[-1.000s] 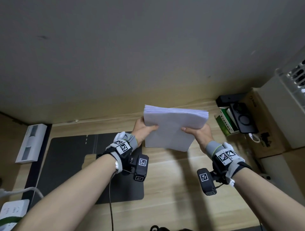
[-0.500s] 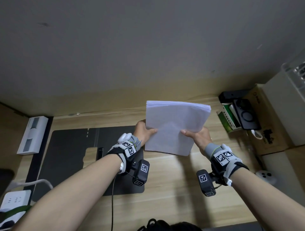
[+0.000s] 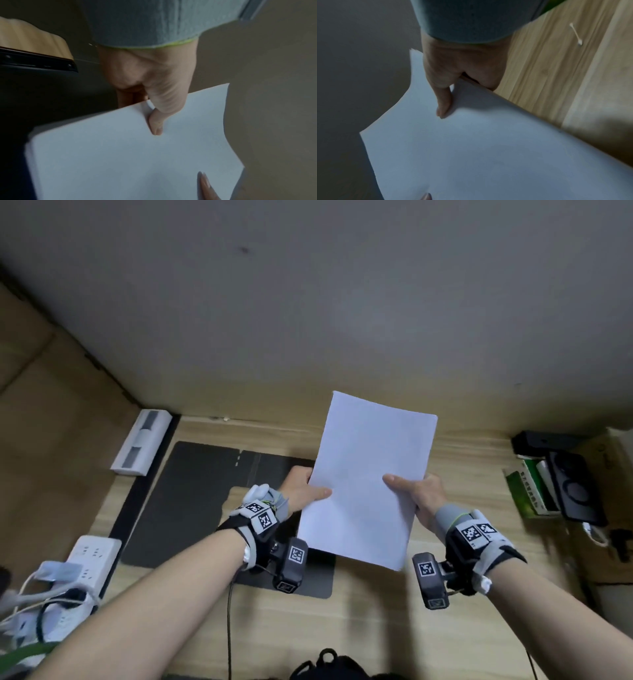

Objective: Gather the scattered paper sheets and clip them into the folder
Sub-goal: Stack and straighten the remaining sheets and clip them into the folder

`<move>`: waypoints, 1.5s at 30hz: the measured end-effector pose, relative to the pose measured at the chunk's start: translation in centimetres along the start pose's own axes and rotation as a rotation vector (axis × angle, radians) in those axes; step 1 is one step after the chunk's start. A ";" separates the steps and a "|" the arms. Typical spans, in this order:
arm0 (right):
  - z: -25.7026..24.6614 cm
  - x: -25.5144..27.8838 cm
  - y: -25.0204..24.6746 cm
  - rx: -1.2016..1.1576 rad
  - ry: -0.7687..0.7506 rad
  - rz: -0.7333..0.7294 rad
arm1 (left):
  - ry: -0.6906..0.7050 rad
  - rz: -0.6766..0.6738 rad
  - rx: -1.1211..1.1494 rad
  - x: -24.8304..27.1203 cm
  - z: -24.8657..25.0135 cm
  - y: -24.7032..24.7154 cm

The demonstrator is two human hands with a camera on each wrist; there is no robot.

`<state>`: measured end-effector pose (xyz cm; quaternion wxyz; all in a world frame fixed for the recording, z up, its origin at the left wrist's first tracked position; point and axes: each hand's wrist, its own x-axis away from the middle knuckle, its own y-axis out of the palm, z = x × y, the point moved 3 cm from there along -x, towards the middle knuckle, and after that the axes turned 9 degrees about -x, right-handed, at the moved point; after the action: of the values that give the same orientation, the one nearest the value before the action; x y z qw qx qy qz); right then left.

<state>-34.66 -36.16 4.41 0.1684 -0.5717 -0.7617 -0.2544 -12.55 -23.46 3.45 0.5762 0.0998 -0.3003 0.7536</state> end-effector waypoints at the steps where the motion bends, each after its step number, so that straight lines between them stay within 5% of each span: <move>1: 0.6 0.2 1.0 -0.013 0.027 -0.027 | -0.017 0.023 0.032 0.2 -0.9 -0.8; 5: 3.6 0.6 4.2 0.030 0.152 -0.146 | -0.105 0.051 0.166 1.4 -5.0 -3.1; 9: 6.6 0.3 6.3 0.147 0.205 -0.157 | -0.195 -0.059 0.249 2.3 -9.0 -4.2; 14: 10.8 -0.5 8.2 0.193 0.248 -0.034 | -0.323 -0.066 0.213 2.4 -13.2 -5.9; 19: 12.7 -0.9 7.8 0.257 0.254 0.117 | -0.434 -0.005 -0.052 1.1 -15.5 -7.8; 22: 13.0 -0.7 7.8 0.281 0.256 0.150 | -0.288 0.073 -0.654 -0.3 -15.6 -9.3; 26: 13.6 -1.0 8.4 0.260 0.269 0.171 | -0.172 0.062 -0.949 -1.7 -15.7 -9.3; 29: 13.9 -1.1 8.6 0.245 0.279 0.170 | -0.083 0.087 -1.004 -2.1 -15.3 -9.0; 33: 14.3 -1.3 8.7 0.232 0.304 0.166 | -0.012 -0.066 -1.069 -3.3 -15.2 -9.2; 39: 14.6 -1.7 8.7 0.199 0.323 0.156 | -0.032 -0.297 -0.818 -4.1 -15.5 -10.7; 45: 14.1 -1.6 8.5 0.186 0.337 0.107 | -0.049 -0.334 -0.715 -4.7 -17.0 -10.7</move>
<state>-25.62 -27.41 -6.33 0.3589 -0.5425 -0.7115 -0.2659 2.21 -15.98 -8.89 0.6821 -0.0418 -0.5368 0.4948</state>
